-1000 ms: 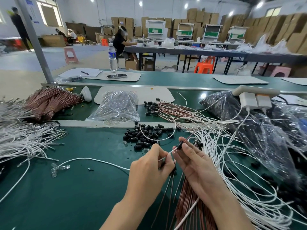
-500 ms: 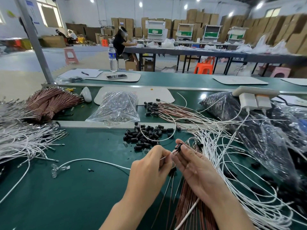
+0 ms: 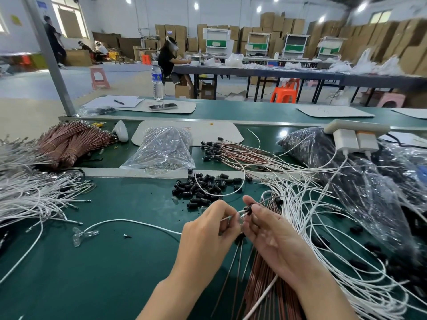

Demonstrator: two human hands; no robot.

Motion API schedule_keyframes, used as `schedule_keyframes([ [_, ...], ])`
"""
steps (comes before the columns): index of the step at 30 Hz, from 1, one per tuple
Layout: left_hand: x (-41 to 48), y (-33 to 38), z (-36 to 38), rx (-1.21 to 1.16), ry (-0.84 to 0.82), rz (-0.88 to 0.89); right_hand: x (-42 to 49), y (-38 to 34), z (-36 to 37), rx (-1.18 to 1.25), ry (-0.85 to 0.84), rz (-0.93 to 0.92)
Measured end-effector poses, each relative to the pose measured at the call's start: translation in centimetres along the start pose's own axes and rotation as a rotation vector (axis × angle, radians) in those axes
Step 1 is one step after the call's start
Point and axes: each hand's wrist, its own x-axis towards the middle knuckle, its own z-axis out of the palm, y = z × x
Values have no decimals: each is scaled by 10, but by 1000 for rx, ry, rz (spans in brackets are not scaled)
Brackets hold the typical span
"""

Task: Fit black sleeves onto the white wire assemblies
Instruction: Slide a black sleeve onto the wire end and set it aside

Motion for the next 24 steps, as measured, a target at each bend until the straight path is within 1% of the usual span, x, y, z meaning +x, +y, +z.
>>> schedule_keyframes([
  [9, -2, 2, 0, -78, -106, -12, -2, -1, -5, 56, -114, 20],
  [14, -2, 4, -1, -106, -85, -28, -4, -3, -5, 83, -150, 27],
  [19, -1, 2, -2, -160, -98, -31, -6, -5, -4, 103, -193, 26],
  [24, 0, 1, -2, -84, -99, -11, -4, -3, -1, 62, -174, -2],
])
